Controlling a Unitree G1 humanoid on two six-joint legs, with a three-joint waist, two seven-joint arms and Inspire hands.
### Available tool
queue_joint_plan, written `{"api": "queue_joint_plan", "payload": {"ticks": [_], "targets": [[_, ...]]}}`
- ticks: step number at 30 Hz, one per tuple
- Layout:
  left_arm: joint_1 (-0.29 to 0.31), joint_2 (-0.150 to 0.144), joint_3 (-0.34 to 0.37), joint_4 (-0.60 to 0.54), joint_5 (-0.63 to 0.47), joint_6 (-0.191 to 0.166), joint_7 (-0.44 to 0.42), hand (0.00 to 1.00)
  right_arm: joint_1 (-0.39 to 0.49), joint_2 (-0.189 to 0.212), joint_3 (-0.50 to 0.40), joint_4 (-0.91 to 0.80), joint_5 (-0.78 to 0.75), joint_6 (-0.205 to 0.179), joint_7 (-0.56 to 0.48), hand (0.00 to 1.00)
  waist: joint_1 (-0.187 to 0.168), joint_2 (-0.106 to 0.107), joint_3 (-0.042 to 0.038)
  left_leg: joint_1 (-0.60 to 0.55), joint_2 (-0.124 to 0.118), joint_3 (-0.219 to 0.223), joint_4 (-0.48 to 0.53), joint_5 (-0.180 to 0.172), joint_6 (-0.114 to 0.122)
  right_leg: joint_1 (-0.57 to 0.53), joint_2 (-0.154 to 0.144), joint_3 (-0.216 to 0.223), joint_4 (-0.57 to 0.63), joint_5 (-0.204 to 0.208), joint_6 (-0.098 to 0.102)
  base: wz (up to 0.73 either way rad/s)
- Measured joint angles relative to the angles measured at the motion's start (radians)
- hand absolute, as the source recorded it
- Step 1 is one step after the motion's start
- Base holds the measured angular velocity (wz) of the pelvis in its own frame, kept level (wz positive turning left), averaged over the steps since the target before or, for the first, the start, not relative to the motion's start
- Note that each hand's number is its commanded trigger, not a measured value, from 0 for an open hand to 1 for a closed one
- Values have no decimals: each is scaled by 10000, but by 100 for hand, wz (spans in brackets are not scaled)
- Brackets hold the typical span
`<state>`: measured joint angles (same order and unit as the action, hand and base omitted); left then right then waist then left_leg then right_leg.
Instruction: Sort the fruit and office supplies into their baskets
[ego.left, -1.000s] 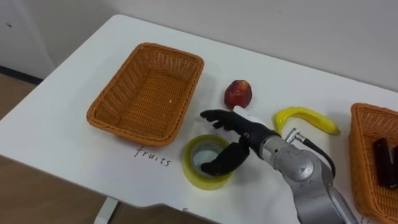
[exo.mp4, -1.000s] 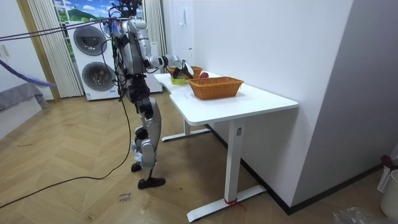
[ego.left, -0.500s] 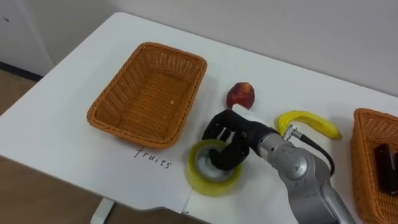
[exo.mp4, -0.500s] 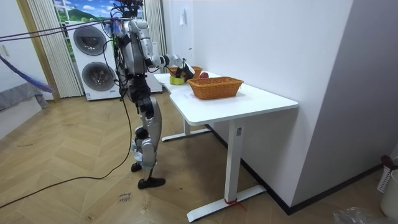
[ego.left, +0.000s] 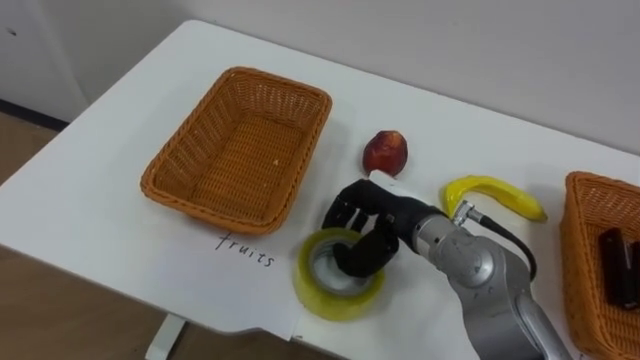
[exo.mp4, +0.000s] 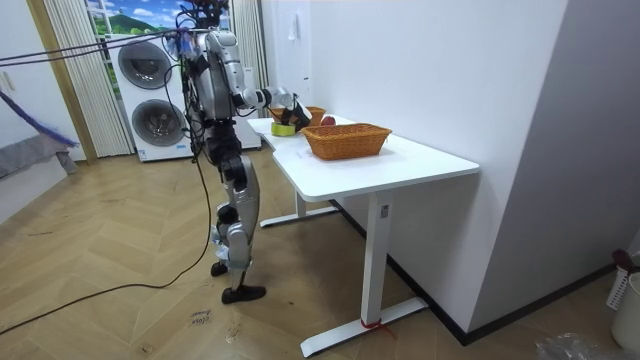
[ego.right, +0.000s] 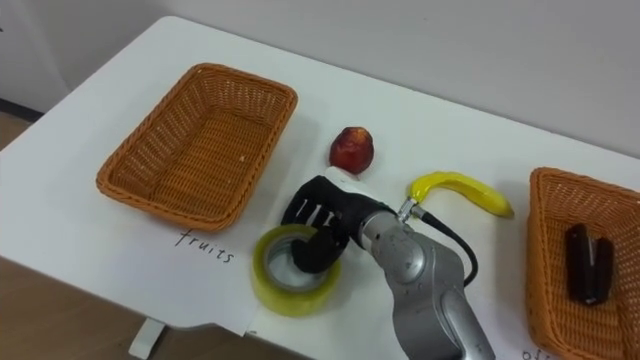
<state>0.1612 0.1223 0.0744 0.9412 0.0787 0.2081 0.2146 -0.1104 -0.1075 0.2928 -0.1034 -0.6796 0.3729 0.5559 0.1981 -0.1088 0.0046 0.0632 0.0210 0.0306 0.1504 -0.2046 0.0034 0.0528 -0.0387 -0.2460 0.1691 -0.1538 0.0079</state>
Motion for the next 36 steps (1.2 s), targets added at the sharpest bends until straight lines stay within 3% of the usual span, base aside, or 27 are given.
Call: {"api": "queue_joint_plan", "payload": {"ticks": [4,9,11,15,19,22,24,27,31,36], "targets": [[-8,-17,-10,32,-9,-59,5,0,0,-26,-14,-40,69,-17,-8,100,-13,53,30,10,1,44,-6,-1,1,0,-4,22,-2,0,0,0],[-8,-193,-31,28,-47,-111,142,0,1,-196,-71,-110,465,-35,-192,100,-108,302,100,-21,12,55,-75,-3,1,-24,0,-4,-9,0,0,0],[2,-218,2,27,-42,-111,135,0,22,-274,-103,-236,610,-32,-188,100,-168,363,96,-24,23,55,-76,-1,-2,-25,11,-9,-13,0,0,0],[50,-346,140,41,5,-114,115,0,122,-357,-493,-387,842,-32,-165,100,-356,433,13,-19,24,109,-51,6,-6,-61,12,37,-15,0,0,-2],[257,-258,302,40,-47,-229,93,0,273,-423,-1046,-998,1341,-51,-336,100,-581,320,-70,19,26,124,-24,10,-6,-50,23,213,-36,0,0,-2],[378,-202,433,105,-79,-426,99,0,326,-429,-1535,-1184,1635,-310,-556,100,-807,195,-155,89,24,154,-24,10,-6,-3,26,264,-43,0,0,-1],[392,-195,503,233,-82,-621,101,0,328,-478,-2062,-1185,1844,-442,-716,100,-878,161,-153,152,23,228,-36,10,-6,11,21,325,-30,0,0,-8],[415,-176,637,287,-101,-640,101,0,328,-511,-2436,-1191,2087,-466,-1067,100,-925,129,-133,180,25,319,-36,9,-6,7,21,417,-23,0,0,-12],[492,-204,922,277,-88,-683,-88,0,439,-611,-3008,-1525,2481,-517,-1201,100,-1140,122,-57,184,52,499,-50,3,-9,-15,45,529,-13,0,1,-9],[604,-198,1180,277,-81,-804,-287,0,633,-666,-3655,-1838,2505,-568,-1228,100,-1363,96,-74,199,65,517,-73,0,-12,-16,66,579,25,5,-7,-1]]}}
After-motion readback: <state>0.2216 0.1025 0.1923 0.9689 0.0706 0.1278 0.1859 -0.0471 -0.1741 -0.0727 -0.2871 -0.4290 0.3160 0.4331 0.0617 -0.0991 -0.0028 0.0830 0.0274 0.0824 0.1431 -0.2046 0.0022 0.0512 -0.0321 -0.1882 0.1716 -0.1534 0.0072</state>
